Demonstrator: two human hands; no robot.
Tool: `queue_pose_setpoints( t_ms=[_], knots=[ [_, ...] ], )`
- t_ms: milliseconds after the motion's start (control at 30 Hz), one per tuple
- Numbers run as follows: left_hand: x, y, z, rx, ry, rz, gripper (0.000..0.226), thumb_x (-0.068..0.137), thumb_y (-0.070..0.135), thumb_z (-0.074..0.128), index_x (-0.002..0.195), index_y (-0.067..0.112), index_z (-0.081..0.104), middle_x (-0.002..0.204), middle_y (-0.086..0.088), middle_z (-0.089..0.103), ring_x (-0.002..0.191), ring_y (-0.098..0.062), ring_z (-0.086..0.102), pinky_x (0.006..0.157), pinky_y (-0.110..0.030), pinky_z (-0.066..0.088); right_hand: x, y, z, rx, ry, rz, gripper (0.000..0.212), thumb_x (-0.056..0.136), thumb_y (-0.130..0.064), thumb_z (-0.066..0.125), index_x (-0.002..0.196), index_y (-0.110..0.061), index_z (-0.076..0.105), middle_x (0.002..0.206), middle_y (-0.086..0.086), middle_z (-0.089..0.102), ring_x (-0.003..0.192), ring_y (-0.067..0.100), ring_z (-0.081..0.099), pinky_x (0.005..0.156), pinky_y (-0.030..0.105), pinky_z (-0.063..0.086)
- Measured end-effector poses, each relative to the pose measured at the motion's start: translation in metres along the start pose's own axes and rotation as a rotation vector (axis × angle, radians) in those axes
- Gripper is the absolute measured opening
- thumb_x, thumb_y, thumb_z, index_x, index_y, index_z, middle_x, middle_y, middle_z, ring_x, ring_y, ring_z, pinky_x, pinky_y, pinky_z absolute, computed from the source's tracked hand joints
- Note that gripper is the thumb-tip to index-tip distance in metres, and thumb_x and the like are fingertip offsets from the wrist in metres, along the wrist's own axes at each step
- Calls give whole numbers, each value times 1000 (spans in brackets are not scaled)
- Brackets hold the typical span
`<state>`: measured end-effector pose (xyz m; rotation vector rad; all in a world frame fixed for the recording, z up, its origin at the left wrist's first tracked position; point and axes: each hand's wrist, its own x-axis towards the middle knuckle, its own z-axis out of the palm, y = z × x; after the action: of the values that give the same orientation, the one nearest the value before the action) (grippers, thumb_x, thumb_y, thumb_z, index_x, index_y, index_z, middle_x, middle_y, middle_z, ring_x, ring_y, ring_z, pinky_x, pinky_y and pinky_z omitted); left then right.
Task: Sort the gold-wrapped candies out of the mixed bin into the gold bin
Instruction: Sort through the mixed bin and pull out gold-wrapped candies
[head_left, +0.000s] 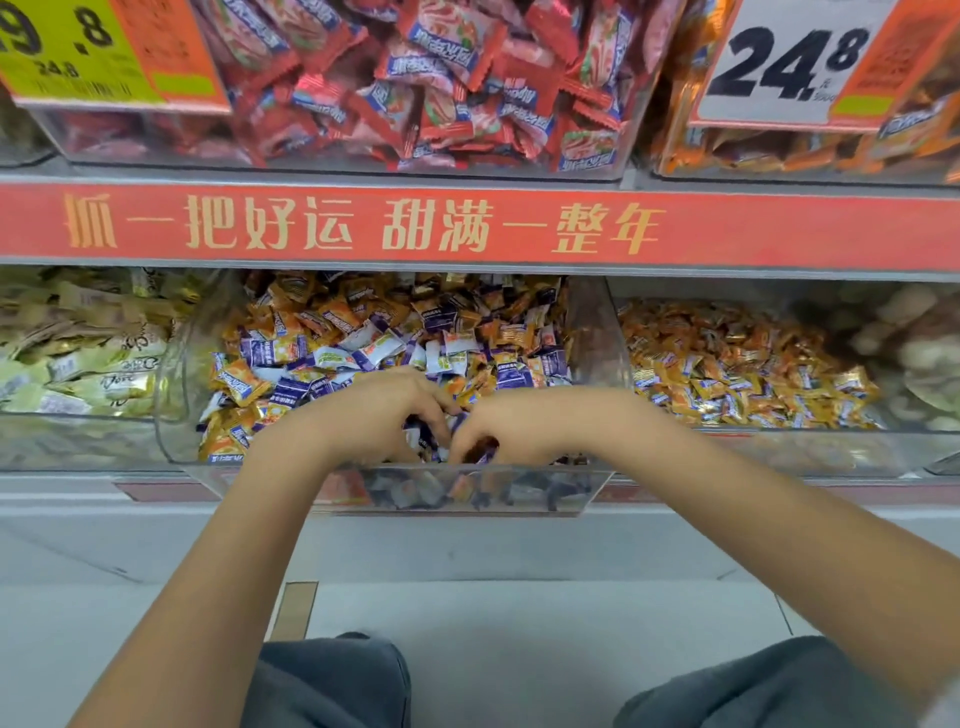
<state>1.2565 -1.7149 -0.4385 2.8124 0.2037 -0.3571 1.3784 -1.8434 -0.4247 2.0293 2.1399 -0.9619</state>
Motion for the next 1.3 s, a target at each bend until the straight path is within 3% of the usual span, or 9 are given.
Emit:
queue_pose_setpoints(
  t_ms=[133, 300, 433, 567, 767, 933, 1033, 1133, 1300],
  knots=[
    [-1, -3, 0, 34, 61, -40, 24, 76, 25, 78, 98, 34, 74, 125, 22, 57, 115, -5, 40, 102, -29, 30, -7, 23, -4, -168, -98, 105, 21, 85, -15, 69, 104, -21, 73, 77, -10, 62, 68, 14, 56, 71, 32, 51],
    [-6, -5, 1, 18, 115, -48, 23, 77, 28, 76, 97, 39, 72, 114, 30, 56, 102, 0, 32, 98, -27, 24, -17, 25, -8, -325, -145, 238, 39, 85, 4, 52, 105, -22, 73, 110, -2, 65, 90, 22, 62, 75, 35, 54],
    [-4, -6, 5, 17, 102, -87, 29, 77, 30, 76, 97, 50, 66, 122, 21, 54, 116, -9, 34, 100, -30, 19, -9, 9, -13, -256, 2, 78, 27, 85, -9, 50, 98, -15, 73, 99, -1, 65, 89, 22, 61, 76, 37, 52],
    [-2, -12, 11, 7, 85, -117, 30, 76, 34, 76, 95, 52, 63, 123, 15, 51, 119, -17, 35, 100, -32, 21, 10, 5, -8, -245, -23, -65, 32, 88, -9, 58, 117, -19, 64, 117, -1, 61, 103, 16, 55, 87, 32, 45],
    [-2, -13, 10, 22, 92, -76, 31, 78, 31, 75, 104, 46, 66, 124, 19, 53, 121, -11, 32, 95, -26, 16, 9, 18, 5, -578, -25, -23, 66, 89, 4, 44, 139, -37, 36, 142, -5, 39, 127, 21, 38, 61, 32, 39],
    [-2, -16, 12, -22, 83, -106, 33, 75, 34, 77, 98, 54, 64, 124, 16, 51, 121, -17, 35, 103, -35, 23, 14, 16, 6, -660, -22, -64, 63, 91, -3, 48, 139, -41, 36, 111, 2, 53, 96, 23, 53, 59, 32, 35],
    [-1, -18, 13, -28, 83, -99, 33, 75, 34, 77, 97, 54, 63, 124, 16, 51, 120, -16, 36, 102, -33, 24, 16, 14, 2, -703, -70, -49, 62, 92, -6, 51, 141, -40, 34, 101, 3, 55, 74, 19, 50, 56, 29, 31],
    [-1, -18, 13, -34, 85, -89, 32, 76, 35, 77, 98, 54, 63, 123, 16, 52, 119, -16, 36, 101, -32, 23, 21, 11, -1, -748, -88, -78, 62, 90, -10, 56, 141, -37, 34, 99, 7, 58, 82, 26, 56, 53, 30, 29],
    [-3, -12, 6, -4, 82, -46, 32, 80, 29, 74, 109, 41, 67, 122, 20, 56, 119, -8, 32, 93, -26, 16, 21, 12, 5, -872, -59, -122, 54, 93, -8, 46, 140, -32, 35, 93, 9, 55, 72, 25, 48, 46, 29, 21]
  ],
)
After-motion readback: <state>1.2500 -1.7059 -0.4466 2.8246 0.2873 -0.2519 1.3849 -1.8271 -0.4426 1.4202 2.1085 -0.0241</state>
